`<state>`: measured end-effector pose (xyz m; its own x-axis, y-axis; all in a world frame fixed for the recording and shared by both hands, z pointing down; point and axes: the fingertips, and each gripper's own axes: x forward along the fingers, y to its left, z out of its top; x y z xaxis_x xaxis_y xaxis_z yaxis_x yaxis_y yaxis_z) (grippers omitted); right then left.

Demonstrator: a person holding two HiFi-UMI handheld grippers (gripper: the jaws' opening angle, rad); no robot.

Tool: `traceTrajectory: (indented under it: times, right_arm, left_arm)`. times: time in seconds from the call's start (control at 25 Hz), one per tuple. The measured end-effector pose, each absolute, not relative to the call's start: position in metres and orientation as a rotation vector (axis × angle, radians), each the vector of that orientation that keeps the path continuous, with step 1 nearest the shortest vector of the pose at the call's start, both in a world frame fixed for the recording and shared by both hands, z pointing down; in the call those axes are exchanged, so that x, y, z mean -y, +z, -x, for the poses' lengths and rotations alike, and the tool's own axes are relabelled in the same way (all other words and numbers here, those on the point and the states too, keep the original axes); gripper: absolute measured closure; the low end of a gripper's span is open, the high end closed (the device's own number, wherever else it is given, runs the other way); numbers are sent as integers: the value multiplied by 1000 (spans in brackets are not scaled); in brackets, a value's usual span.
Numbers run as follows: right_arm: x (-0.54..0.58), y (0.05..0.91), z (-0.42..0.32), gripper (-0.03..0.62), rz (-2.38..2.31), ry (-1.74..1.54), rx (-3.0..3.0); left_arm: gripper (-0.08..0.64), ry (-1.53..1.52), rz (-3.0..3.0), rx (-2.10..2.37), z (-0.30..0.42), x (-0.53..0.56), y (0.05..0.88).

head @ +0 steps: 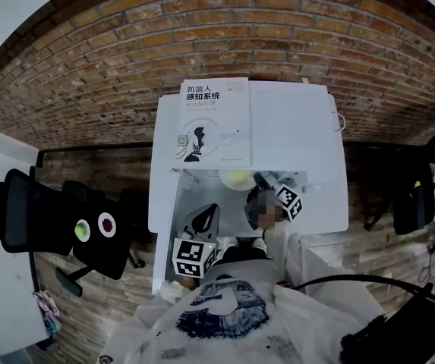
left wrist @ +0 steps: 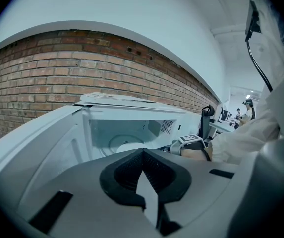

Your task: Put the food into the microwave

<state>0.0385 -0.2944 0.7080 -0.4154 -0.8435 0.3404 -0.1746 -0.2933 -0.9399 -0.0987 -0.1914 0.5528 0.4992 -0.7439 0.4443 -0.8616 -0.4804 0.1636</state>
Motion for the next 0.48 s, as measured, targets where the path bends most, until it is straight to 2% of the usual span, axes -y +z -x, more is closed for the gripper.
traceTrajectory:
  times: [0.48]
  right_arm:
    - [300, 704, -44, 563, 1282, -1725, -1450]
  left_arm:
    - [552, 450, -2373, 1322, 97, 189, 559]
